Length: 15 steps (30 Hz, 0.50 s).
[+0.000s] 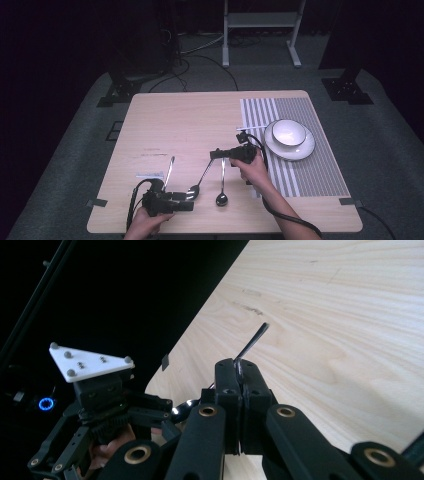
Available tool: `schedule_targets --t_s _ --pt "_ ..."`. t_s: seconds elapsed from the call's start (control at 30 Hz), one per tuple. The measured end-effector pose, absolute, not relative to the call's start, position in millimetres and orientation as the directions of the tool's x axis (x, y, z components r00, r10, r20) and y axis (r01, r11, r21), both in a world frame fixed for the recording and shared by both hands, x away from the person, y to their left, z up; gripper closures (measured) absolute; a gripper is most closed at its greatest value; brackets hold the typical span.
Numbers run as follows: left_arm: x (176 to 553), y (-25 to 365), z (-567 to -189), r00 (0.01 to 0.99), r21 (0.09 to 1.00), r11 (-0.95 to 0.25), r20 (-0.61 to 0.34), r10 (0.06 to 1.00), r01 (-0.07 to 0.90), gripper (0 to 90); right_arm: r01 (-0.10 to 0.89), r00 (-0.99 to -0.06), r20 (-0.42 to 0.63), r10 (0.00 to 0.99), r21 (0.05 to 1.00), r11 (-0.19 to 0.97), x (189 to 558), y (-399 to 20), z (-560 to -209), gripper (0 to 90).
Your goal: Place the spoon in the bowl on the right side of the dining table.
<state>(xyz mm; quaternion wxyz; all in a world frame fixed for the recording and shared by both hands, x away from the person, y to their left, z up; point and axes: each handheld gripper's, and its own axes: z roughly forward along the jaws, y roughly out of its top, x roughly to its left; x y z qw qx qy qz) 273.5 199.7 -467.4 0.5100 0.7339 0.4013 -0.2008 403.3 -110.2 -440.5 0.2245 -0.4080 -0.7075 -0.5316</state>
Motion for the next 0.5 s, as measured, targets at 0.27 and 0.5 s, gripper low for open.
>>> schedule_targets --t_s 0.27,0.5 --pt "272.8 199.1 -466.6 0.598 0.587 -0.158 -0.705 0.382 0.794 5.6 0.822 -0.547 0.752 0.368 0.566 0.067 408.4 -122.7 -435.6 88.8" --pt "272.0 196.9 -466.1 0.602 0.588 -0.167 -0.702 0.380 0.791 5.6 0.822 -0.533 0.750 0.391 0.568 0.030 415.1 -136.0 -428.3 88.7"
